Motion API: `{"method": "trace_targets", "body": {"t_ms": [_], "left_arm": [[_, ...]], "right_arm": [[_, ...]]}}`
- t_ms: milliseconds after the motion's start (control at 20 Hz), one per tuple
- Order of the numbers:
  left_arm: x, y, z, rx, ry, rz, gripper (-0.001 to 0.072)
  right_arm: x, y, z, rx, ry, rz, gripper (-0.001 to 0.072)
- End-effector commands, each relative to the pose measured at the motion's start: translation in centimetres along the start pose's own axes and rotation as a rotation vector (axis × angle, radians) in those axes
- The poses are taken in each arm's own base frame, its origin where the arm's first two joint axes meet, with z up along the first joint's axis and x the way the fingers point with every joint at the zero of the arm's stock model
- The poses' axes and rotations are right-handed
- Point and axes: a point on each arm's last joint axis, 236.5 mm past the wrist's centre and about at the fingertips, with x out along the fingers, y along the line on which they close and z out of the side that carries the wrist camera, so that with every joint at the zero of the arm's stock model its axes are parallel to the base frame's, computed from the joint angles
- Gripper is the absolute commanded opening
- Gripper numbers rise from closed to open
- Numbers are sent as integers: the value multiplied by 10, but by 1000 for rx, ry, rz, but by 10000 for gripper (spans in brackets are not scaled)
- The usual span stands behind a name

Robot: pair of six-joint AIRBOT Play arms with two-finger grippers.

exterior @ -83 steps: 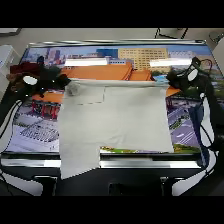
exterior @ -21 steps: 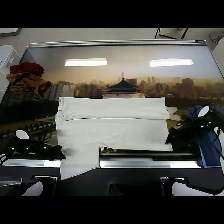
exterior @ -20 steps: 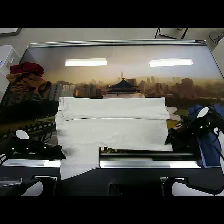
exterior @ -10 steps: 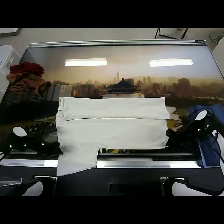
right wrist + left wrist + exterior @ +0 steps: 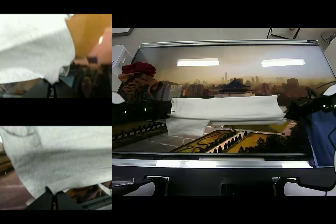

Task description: Fold the clothes and pants, and hang the long-sleeved shirts on hangers.

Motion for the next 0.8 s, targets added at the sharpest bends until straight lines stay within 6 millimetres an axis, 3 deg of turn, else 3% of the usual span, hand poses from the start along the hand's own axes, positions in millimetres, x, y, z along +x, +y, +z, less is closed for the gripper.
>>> {"method": "trace_targets", "body": {"t_ms": [0, 250, 400, 600, 650, 700, 750], "left_arm": [[9, -11, 65, 23, -50, 3, 26], [46, 2, 109, -40, -30, -1, 26], [65, 13, 114, -72, -18, 4, 27], [91, 23, 108, -105, 32, -8, 33], [94, 19, 108, -116, 32, -32, 130], [92, 15, 110, -113, 25, -48, 324], [86, 16, 113, -90, 18, -46, 485]], "right_arm": [[-2, 22, 65, 37, -153, 92, 30], [44, 44, 111, -5, -203, 132, 31], [59, 51, 132, -13, -267, 111, 32], [67, 48, 131, 14, -252, 109, 38], [67, 49, 129, 24, -243, 114, 92], [65, 49, 125, 52, -223, 121, 162], [60, 48, 119, 84, -198, 125, 284]]}}
